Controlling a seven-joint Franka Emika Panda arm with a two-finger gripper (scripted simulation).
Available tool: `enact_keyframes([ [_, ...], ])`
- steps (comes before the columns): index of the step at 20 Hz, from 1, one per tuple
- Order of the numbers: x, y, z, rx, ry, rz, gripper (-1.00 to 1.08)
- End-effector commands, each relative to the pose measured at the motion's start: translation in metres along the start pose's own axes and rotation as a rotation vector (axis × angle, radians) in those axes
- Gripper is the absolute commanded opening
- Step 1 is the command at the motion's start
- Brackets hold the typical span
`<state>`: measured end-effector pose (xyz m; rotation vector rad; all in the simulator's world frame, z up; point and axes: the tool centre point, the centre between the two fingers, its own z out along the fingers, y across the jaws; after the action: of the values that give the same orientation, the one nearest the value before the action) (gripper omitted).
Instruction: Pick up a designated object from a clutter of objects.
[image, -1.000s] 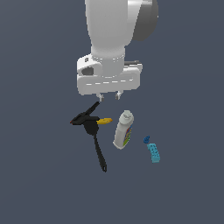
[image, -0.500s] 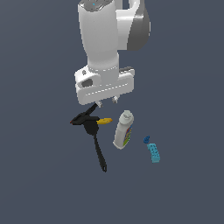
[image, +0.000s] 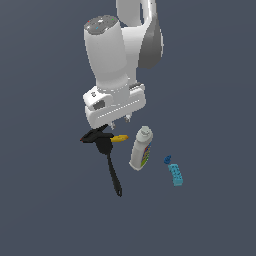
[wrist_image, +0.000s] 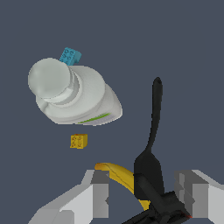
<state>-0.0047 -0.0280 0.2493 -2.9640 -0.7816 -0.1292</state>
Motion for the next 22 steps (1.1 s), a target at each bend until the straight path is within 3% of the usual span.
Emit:
enact_keyframes([
  [1,-0.004,0.002,0.007,0.004,0.009,-0.044,0.28],
  [22,-0.042,0.023,0.064,0.000,0.067,-0.392,0.28],
])
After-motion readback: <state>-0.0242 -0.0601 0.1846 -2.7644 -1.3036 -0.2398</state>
